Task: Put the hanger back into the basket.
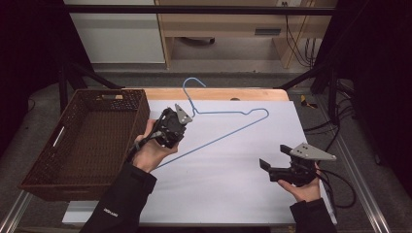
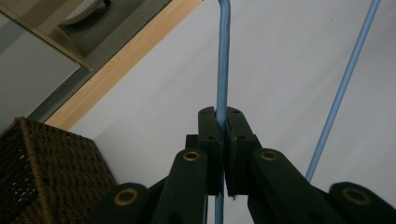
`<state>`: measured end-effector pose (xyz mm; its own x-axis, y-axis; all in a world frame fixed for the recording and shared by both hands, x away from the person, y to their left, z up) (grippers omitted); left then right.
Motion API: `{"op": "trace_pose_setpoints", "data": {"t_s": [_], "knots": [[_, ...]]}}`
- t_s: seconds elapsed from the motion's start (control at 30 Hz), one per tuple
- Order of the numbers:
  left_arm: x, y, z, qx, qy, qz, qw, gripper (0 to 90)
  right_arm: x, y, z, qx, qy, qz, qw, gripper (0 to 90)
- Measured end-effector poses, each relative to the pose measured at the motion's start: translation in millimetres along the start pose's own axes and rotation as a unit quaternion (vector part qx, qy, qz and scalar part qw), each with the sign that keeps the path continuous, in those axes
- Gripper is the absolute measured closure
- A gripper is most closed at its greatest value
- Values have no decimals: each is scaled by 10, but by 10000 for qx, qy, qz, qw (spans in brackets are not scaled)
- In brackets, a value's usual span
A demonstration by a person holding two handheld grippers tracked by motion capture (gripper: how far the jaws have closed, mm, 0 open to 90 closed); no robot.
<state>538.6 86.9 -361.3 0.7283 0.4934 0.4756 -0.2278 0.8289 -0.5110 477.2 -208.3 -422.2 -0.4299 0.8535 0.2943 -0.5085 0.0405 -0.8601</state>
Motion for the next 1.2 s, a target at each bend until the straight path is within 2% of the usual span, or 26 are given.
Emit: {"op": "trace_pose_setpoints", "data": {"t_s": [0.1,0.2,0.33,0.53,0.87,0.97,1.2], "knots": [[68,8,72,-76,-43,117,9999,870,-14,45,-12,58,-13,-30,10000,93],[140,23,159,-84,-172,182,9997,870,-28,69,-26,102,32,37,9999,92],[240,54,257,-122,-302,299,9990,870,-52,94,-36,116,11,-42,9999,90],[401,124,401,-147,-426,398,9982,871,-61,139,-42,157,8,-30,9999,85],[622,271,571,-155,-347,445,9983,870,-60,146,-52,162,26,-22,9999,84],[732,380,643,-158,-340,585,9976,871,-57,139,-45,146,19,-12,9999,84],[919,643,793,-21,-291,750,9968,870,-47,126,-31,121,0,-3,9999,83]]}}
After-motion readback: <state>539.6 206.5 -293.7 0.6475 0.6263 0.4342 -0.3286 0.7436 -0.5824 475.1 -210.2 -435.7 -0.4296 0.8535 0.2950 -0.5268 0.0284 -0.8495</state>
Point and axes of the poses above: each handheld gripper's, and its own axes: z roughly backward along the jaws, y roughly out of its underside, x roughly to its left, the point moved 8 cm from there along -z, roughly forward along the jaws, and after that the axes turned 15 degrees about -z, right-handed, at the moved point
